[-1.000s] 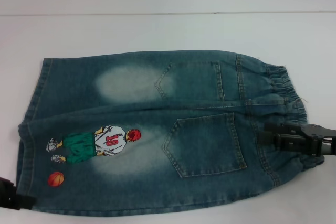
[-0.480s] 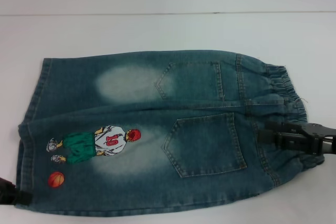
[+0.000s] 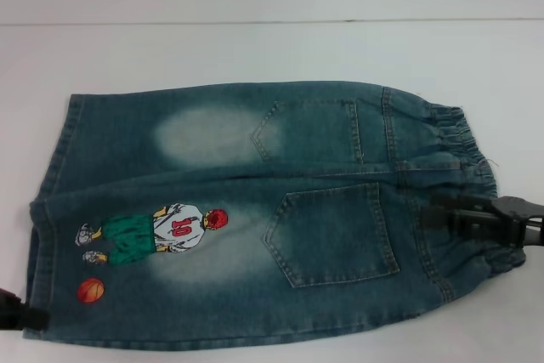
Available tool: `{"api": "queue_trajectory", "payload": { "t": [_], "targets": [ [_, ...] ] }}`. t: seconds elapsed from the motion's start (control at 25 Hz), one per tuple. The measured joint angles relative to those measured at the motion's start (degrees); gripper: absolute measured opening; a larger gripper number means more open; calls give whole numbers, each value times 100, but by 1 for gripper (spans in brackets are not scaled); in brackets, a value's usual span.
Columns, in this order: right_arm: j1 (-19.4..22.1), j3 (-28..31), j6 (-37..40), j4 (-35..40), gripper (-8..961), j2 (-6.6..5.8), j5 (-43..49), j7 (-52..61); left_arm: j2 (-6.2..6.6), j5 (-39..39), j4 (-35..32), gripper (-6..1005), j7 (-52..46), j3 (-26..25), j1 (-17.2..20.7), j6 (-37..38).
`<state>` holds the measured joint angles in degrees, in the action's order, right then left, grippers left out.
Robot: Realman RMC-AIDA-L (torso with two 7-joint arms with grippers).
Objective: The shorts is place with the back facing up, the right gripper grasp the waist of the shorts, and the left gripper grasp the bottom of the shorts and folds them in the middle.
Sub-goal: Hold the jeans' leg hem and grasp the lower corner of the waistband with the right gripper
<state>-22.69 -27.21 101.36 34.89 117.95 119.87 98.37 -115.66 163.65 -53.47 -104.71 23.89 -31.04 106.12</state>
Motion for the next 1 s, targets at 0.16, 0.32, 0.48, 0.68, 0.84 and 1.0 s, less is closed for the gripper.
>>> {"api": "queue_trajectory", "payload": {
  "t": [0.16,0.32,0.48,0.68,0.84,1.0],
  "targets": [
    [79,239,0,0,911,0,0,-21,0,0,4,102,23,-36,9,-9],
    [193,375,0,0,911,0,0,-33,0,0,4,100,20,-52,11,-8],
    [362,534,2,-13,911,1,0,-24,0,-2,7,97,20,-86,20,3],
    [609,786,4,-56,911,6,1,-1,-13,-31,19,97,27,-99,45,-10],
    [790,878,24,-70,911,8,1,-47,-17,-55,23,97,20,-115,47,-17],
    [905,937,46,-77,912,9,4,-81,-31,-67,32,96,10,-116,36,-21]
  ]
}}
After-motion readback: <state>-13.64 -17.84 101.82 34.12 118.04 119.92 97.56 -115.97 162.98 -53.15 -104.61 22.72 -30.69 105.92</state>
